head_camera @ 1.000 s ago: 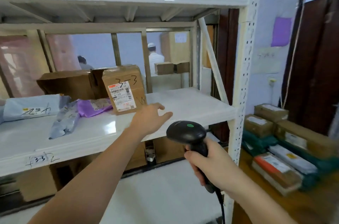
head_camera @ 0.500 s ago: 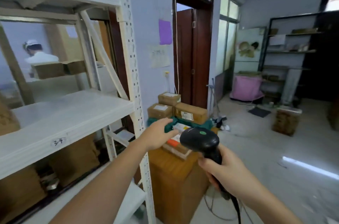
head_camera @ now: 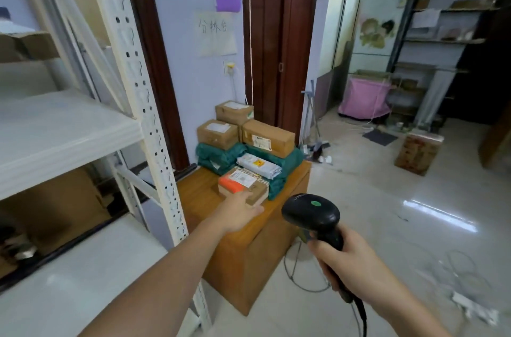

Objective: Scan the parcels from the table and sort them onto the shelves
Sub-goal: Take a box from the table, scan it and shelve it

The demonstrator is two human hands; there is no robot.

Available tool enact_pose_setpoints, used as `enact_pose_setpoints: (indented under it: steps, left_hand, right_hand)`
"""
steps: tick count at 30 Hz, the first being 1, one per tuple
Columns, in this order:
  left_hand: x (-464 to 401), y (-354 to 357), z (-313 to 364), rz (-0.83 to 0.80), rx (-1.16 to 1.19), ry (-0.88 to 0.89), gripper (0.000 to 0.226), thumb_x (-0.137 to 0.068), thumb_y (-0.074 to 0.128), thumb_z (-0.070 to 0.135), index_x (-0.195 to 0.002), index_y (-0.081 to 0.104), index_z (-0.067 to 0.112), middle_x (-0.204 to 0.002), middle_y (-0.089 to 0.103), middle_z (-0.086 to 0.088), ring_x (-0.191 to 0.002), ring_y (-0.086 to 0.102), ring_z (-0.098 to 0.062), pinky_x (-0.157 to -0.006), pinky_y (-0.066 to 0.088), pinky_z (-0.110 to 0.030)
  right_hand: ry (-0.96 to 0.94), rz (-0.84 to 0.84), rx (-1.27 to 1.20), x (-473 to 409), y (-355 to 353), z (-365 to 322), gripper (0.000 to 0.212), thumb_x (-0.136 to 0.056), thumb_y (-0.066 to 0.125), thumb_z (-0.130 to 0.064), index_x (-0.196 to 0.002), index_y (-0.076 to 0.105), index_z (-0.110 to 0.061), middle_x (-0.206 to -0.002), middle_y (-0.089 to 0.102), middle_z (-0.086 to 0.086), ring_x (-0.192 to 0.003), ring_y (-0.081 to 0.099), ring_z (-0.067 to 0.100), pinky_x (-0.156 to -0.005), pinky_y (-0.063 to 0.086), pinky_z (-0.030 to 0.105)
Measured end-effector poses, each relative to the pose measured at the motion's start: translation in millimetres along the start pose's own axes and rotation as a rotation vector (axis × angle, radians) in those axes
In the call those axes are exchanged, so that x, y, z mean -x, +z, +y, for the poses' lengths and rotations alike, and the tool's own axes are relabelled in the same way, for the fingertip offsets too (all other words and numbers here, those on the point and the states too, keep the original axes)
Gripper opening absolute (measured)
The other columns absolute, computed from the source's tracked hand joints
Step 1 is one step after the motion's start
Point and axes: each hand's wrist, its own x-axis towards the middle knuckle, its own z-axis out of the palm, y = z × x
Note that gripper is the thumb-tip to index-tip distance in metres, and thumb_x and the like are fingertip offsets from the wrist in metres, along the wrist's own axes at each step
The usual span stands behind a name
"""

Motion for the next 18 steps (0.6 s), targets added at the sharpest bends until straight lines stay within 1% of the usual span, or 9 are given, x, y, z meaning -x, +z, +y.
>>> enact_pose_setpoints:
  steps: [2, 6, 8, 11, 15, 18]
  left_hand:
    - [-25, 6, -13, -0.009, -0.015, -0.032, 0.071, -0.097, 0.062, 0.056, -0.156, 0.043, 0.021, -0.159, 0.045, -0.002, -0.142, 0.047, -0.023, -0.108, 0.041, -0.034]
    - [-74, 12, -38, -0.033, -0.025, -0.069, 0.062, -0.100, 0.064, 0.043, -0.154, 0.044, 0.023, -0.158, 0.047, -0.003, -0.142, 0.047, -0.023, -0.106, 0.041, -0.032]
    - [-101, 13, -48, -0.043, -0.010, -0.102, 0.058, -0.101, 0.064, 0.038, -0.153, 0.045, 0.022, -0.157, 0.048, -0.003, -0.141, 0.047, -0.023, -0.102, 0.040, -0.028]
    - [-139, 9, -54, -0.068, -0.004, -0.127, 0.053, -0.102, 0.062, 0.033, -0.152, 0.047, 0.019, -0.154, 0.052, -0.003, -0.139, 0.050, -0.022, -0.095, 0.038, -0.024]
    - [-189, 13, -62, -0.122, -0.074, -0.160, 0.059, -0.101, 0.064, 0.037, -0.154, 0.044, 0.022, -0.151, 0.054, -0.003, -0.134, 0.054, -0.023, -0.097, 0.045, -0.029]
    - [-226, 21, -69, -0.136, -0.022, -0.216, 0.058, -0.100, 0.065, 0.037, -0.152, 0.046, 0.023, -0.148, 0.056, -0.001, -0.133, 0.055, -0.023, -0.102, 0.045, -0.033]
  right_hand:
    - [0.022, -0.025, 0.040, -31, 3, 8, 0.010, -0.094, 0.059, -0.009, -0.097, 0.052, -0.002, -0.047, 0.052, 0.011, -0.034, 0.042, 0.017, -0.039, 0.036, 0.025]
    - [0.069, -0.099, 0.066, -94, 9, 21, 0.006, -0.092, 0.060, -0.010, -0.095, 0.055, -0.009, -0.050, 0.055, 0.010, -0.036, 0.046, 0.016, -0.041, 0.039, 0.025]
    - [0.112, -0.127, 0.064, -124, 10, 27, 0.007, -0.090, 0.062, -0.011, -0.095, 0.058, -0.012, -0.052, 0.057, 0.009, -0.040, 0.049, 0.018, -0.043, 0.041, 0.026]
    - [0.159, -0.149, 0.034, -165, 11, 31, 0.007, -0.090, 0.064, -0.013, -0.097, 0.060, -0.014, -0.054, 0.057, 0.009, -0.041, 0.050, 0.019, -0.043, 0.042, 0.027]
    - [0.163, -0.173, 0.035, -220, 9, 37, 0.007, -0.091, 0.063, -0.014, -0.096, 0.059, -0.015, -0.055, 0.056, 0.009, -0.045, 0.051, 0.022, -0.046, 0.043, 0.031]
    - [0.172, -0.205, 0.044, -267, 6, 44, 0.009, -0.090, 0.061, -0.009, -0.088, 0.055, -0.016, -0.053, 0.055, 0.006, -0.042, 0.049, 0.019, -0.043, 0.042, 0.026]
